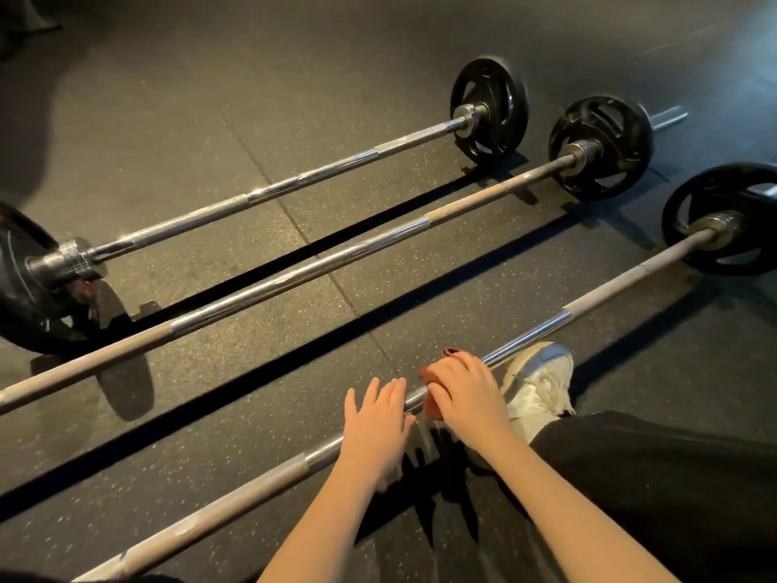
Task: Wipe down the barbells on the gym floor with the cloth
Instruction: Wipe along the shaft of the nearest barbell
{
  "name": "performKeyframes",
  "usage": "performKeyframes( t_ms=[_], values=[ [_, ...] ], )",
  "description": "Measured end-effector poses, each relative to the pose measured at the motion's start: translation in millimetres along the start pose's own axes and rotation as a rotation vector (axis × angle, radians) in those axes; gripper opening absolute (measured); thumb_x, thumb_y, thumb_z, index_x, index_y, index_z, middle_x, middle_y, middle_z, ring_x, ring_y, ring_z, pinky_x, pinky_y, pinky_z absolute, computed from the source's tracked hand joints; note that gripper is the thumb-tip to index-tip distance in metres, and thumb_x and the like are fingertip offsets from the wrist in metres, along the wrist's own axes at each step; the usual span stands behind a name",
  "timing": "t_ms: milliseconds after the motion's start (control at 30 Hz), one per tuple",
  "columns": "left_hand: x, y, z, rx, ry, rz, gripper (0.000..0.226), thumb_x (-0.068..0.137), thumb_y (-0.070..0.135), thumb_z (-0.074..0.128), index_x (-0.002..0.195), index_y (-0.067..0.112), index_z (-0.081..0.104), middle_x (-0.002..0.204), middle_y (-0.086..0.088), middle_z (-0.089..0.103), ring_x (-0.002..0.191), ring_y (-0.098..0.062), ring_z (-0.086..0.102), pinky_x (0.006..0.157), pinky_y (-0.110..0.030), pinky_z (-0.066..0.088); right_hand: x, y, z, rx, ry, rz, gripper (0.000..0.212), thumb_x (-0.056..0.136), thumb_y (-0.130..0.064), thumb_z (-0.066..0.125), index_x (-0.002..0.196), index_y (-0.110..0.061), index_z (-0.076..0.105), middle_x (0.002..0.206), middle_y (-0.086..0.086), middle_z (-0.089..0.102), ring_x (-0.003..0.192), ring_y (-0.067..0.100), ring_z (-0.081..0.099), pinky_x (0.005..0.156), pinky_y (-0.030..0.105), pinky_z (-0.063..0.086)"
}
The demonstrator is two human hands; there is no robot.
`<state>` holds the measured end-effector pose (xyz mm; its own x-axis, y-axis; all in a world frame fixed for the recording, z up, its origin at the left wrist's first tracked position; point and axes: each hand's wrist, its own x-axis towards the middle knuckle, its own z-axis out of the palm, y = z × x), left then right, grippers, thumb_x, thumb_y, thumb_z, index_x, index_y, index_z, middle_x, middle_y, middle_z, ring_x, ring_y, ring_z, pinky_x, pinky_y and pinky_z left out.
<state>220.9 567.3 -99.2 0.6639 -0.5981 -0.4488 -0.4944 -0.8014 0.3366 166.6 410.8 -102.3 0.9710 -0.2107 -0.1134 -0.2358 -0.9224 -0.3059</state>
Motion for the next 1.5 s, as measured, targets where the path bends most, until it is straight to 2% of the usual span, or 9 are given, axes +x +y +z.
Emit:
performKeyframes(
  t_ms=[100, 267, 433, 600, 833, 1000, 1167, 1400, 1500],
  values=[
    [-7, -9, 0, -0.013, -0.013, -0.013, 0.056, 0.105, 0.037, 0.026, 0.154, 0.019, 0.006, 0.161, 0.004, 0.012, 0.149, -0.021, 0.0, 0.118, -0.05, 0.0, 14, 36, -10, -0.095, -0.029, 0.041, 0.056, 0.095, -0.047, 0.016, 0.127, -0.026, 0.057, 0.13, -0.007, 0.057, 0.126, 0.018, 0.042, 0.108, 0.033, 0.03],
    [-23, -23, 3, 0.01, 0.007, -0.05, 0.054, 0.105, 0.036, 0.025, 0.154, 0.02, 0.007, 0.16, 0.005, 0.013, 0.149, -0.021, 0.0, 0.119, -0.05, -0.001, -11, -3, 1, -0.036, 0.023, 0.28, 0.047, 0.103, -0.029, 0.04, 0.148, -0.021, 0.034, 0.159, -0.002, 0.025, 0.149, 0.024, 0.01, 0.12, 0.04, 0.017],
    [-37, -39, 4, 0.043, 0.009, -0.1, 0.055, 0.104, 0.038, 0.024, 0.154, 0.022, 0.006, 0.16, 0.007, 0.012, 0.149, -0.021, 0.001, 0.118, -0.05, 0.0, 4, -7, -8, -0.129, -0.062, -0.003, 0.054, 0.094, -0.045, 0.016, 0.121, -0.024, 0.058, 0.128, -0.005, 0.056, 0.127, 0.02, 0.043, 0.106, 0.037, 0.032],
    [-53, -62, 7, 0.042, -0.009, -0.173, 0.056, 0.104, 0.04, 0.022, 0.154, 0.021, 0.005, 0.16, 0.007, 0.012, 0.149, -0.021, 0.0, 0.118, -0.051, 0.0, -10, -21, 6, -0.125, -0.008, 0.19, 0.043, 0.103, -0.031, 0.034, 0.144, -0.019, 0.041, 0.157, 0.001, 0.029, 0.149, 0.027, 0.011, 0.122, 0.043, 0.011],
    [-65, -67, 6, 0.056, 0.008, -0.183, 0.057, 0.104, 0.042, 0.022, 0.154, 0.021, 0.005, 0.161, 0.007, 0.011, 0.149, -0.021, -0.001, 0.118, -0.051, 0.0, 4, -21, -2, -0.008, -0.103, 0.002, 0.032, 0.1, -0.031, 0.033, 0.117, -0.032, 0.06, 0.115, -0.011, 0.057, 0.123, 0.017, 0.042, 0.108, 0.036, 0.029],
    [-73, -69, 6, 0.052, 0.012, -0.195, 0.058, 0.104, 0.042, 0.024, 0.154, 0.02, 0.005, 0.161, 0.006, 0.011, 0.149, -0.022, 0.0, 0.119, -0.051, 0.0, -16, -53, 12, 0.059, 0.108, 0.193, 0.03, 0.099, -0.025, 0.042, 0.124, -0.021, 0.06, 0.132, -0.005, 0.054, 0.139, 0.021, 0.031, 0.115, 0.042, 0.029],
    [-75, -68, 5, 0.055, 0.022, -0.198, 0.06, 0.103, 0.044, 0.025, 0.154, 0.02, 0.006, 0.161, 0.005, 0.011, 0.149, -0.022, 0.0, 0.119, -0.051, 0.0, -17, -80, 18, 0.046, -0.044, -0.102, 0.03, 0.1, -0.029, 0.038, 0.122, -0.03, 0.058, 0.122, -0.011, 0.055, 0.129, 0.015, 0.036, 0.115, 0.036, 0.02],
    [-88, -71, 5, 0.079, 0.017, -0.189, 0.061, 0.103, 0.044, 0.025, 0.154, 0.019, 0.001, 0.162, 0.003, 0.002, 0.149, -0.021, -0.003, 0.119, -0.048, 0.0, -18, -59, 14, 0.019, 0.068, 0.122, 0.03, 0.101, -0.027, 0.04, 0.127, -0.024, 0.056, 0.131, -0.009, 0.053, 0.139, 0.019, 0.028, 0.118, 0.038, 0.023],
    [-89, -69, 6, 0.098, 0.031, -0.194, 0.063, 0.103, 0.044, 0.027, 0.154, 0.018, 0.001, 0.162, 0.002, 0.003, 0.149, -0.021, -0.001, 0.119, -0.049, 0.001, -31, -100, 26, 0.04, 0.01, -0.025, 0.033, 0.101, -0.027, 0.042, 0.132, -0.024, 0.052, 0.137, -0.009, 0.049, 0.143, 0.019, 0.024, 0.121, 0.038, 0.015]
  ],
)
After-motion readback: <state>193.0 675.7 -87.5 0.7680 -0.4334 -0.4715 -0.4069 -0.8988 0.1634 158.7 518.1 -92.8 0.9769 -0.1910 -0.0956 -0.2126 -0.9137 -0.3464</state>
